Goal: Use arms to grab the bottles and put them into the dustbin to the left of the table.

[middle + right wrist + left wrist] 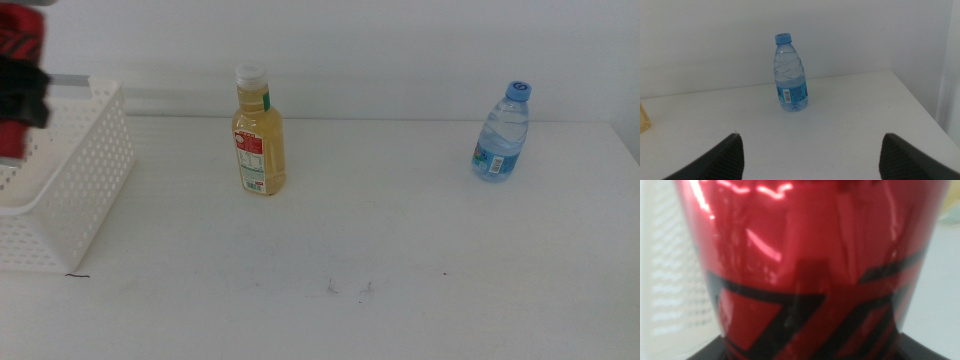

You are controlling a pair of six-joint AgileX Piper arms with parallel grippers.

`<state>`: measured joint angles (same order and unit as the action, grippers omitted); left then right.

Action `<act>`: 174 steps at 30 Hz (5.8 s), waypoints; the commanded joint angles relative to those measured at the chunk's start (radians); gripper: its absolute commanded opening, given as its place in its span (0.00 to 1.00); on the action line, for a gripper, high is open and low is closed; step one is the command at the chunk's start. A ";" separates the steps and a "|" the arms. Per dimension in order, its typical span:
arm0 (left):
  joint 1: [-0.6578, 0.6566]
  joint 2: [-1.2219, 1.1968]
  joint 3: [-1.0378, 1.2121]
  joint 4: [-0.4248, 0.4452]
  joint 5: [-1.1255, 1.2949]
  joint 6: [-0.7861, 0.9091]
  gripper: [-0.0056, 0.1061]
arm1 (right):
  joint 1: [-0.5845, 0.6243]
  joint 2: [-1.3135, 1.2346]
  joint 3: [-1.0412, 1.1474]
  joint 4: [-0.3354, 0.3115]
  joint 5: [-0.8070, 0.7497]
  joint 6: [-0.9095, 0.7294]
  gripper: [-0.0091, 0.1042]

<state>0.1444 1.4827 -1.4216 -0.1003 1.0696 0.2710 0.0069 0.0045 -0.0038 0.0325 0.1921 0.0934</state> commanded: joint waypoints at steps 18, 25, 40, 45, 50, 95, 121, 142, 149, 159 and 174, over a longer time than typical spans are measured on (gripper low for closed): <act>0.131 0.519 -0.294 0.123 -0.034 0.039 0.08 | -0.007 -0.005 0.004 -0.004 -0.006 -0.004 0.90; 0.126 0.541 -0.294 0.128 -0.073 0.037 0.49 | -0.007 -0.005 0.004 -0.004 -0.006 -0.004 0.90; 0.067 0.349 -0.266 0.137 0.073 -0.036 0.89 | -0.007 -0.005 0.004 -0.004 -0.006 -0.004 0.90; -0.032 0.095 -0.104 0.100 -0.027 -0.062 0.89 | -0.007 -0.005 0.004 -0.004 -0.006 -0.004 0.90; -0.172 -0.168 0.121 0.092 -0.225 -0.123 0.89 | -0.007 -0.005 0.004 -0.004 -0.006 -0.004 0.90; -0.409 0.476 0.766 0.316 -2.179 -0.454 0.89 | -0.007 -0.005 0.004 -0.004 -0.006 -0.004 0.89; -0.393 0.859 0.293 0.354 -2.116 -0.450 0.87 | -0.007 -0.005 0.004 -0.004 -0.006 -0.004 0.90; -0.387 0.082 0.790 0.501 -1.640 -0.629 0.04 | -0.007 -0.005 0.004 -0.004 -0.006 -0.004 0.90; -0.394 -0.205 0.622 0.907 -0.961 -1.105 0.04 | -0.007 -0.005 0.004 -0.004 -0.006 -0.004 0.90; -0.403 -0.218 0.403 0.349 -0.656 -0.517 0.04 | -0.007 -0.005 0.004 -0.004 -0.006 -0.004 0.90; 0.023 0.128 -0.293 -0.021 0.087 0.106 0.04 | -0.007 -0.005 0.004 -0.004 -0.006 -0.004 0.90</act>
<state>0.1349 1.5781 -1.6556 -0.0844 1.1650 0.3384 0.0069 0.0045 -0.0038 0.0325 0.1921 0.0934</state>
